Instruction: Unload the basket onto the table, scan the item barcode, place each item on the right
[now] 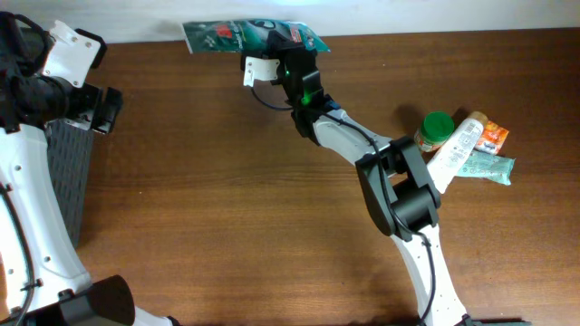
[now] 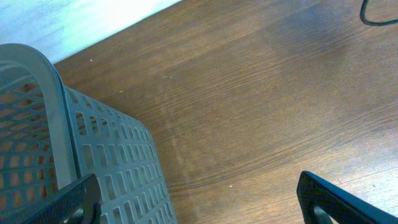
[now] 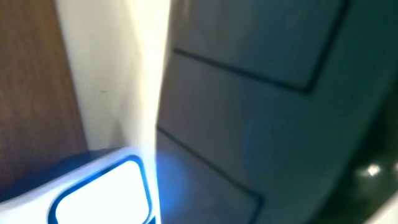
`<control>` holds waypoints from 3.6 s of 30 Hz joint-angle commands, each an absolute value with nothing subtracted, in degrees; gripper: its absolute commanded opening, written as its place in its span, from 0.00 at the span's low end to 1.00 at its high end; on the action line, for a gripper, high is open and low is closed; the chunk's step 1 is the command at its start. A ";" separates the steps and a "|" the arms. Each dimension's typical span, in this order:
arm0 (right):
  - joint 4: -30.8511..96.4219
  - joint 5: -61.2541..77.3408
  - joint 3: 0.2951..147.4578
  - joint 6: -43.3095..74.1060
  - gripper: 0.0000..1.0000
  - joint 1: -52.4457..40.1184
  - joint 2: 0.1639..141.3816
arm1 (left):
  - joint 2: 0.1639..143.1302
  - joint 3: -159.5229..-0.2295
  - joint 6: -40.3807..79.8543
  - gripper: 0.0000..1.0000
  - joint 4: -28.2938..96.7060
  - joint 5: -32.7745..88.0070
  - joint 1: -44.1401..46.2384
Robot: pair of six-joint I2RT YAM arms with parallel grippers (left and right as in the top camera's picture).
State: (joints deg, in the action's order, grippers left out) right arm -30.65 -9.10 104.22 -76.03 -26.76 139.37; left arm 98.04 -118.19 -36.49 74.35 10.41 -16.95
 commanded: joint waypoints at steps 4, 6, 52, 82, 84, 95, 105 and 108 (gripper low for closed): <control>-4.67 -13.08 105.21 -52.42 0.04 -26.57 114.48 | 98.08 -118.61 -37.58 0.99 74.46 10.46 -17.06; 7.68 -13.10 105.21 -37.98 0.04 -26.48 106.45 | 98.08 -118.61 -37.58 0.99 74.48 10.46 -17.06; 97.32 -0.03 126.87 6.02 0.98 -0.36 77.12 | 98.08 -118.61 -37.58 0.99 74.54 10.46 -17.06; -6.57 2.35 1.15 4.93 0.98 -2.24 0.19 | 98.08 -118.61 -37.58 0.99 74.67 10.44 -17.06; -5.69 2.26 0.32 4.82 0.98 -2.24 0.19 | 98.08 -118.61 -37.58 0.99 74.67 10.44 -17.06; 4.43 1.30 0.32 4.78 0.98 -2.24 0.19 | 98.08 -118.61 -37.58 0.99 74.67 10.46 -17.06; 4.43 1.30 0.32 4.78 0.98 -2.24 0.19 | 98.08 -118.61 -37.58 0.99 74.67 10.44 -17.06; 4.40 1.30 0.32 4.78 0.98 -2.24 0.19 | 97.45 -118.61 -37.58 0.99 74.70 10.22 -16.99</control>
